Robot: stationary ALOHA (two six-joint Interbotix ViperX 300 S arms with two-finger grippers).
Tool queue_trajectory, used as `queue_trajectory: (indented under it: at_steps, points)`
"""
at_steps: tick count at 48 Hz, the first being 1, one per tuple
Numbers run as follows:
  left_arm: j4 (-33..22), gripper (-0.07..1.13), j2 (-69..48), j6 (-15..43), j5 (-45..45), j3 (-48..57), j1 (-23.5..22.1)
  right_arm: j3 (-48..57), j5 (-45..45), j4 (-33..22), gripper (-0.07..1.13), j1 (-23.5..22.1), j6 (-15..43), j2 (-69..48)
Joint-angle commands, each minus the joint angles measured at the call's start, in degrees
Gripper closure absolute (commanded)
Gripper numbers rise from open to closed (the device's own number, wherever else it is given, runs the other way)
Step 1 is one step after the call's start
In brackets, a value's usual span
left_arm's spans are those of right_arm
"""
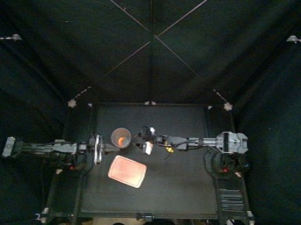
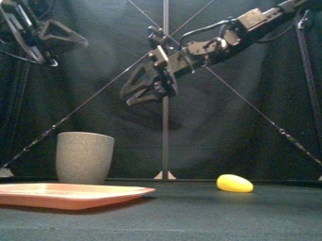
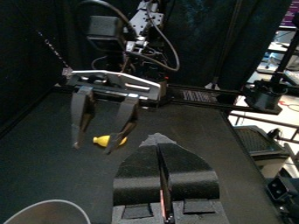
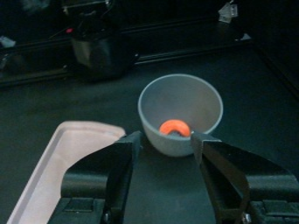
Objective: Pick the tangerine then place it in the grey bowl
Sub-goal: Drop tangerine in the grey bowl and return to neutral
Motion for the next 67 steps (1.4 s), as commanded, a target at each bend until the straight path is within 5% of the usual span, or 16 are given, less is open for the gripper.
queue_trajectory:
  at_steps: [1,19,67]
  points:
    - [0.1,0.98,0.3,0.1,-0.6,-0.6,0.1,6.0,-2.5,-0.1,0.20,2.6,0.4,-8.2]
    - [0.2,0.99,0.3,0.1,-0.4,-0.1,0.3,22.9,-20.4,-0.3,0.20,8.5,0.1,-18.5]
    - [1.1,0.99,0.3,0.0,-0.5,0.4,0.1,25.7,-21.0,-0.6,0.20,8.2,-0.1,-19.2]
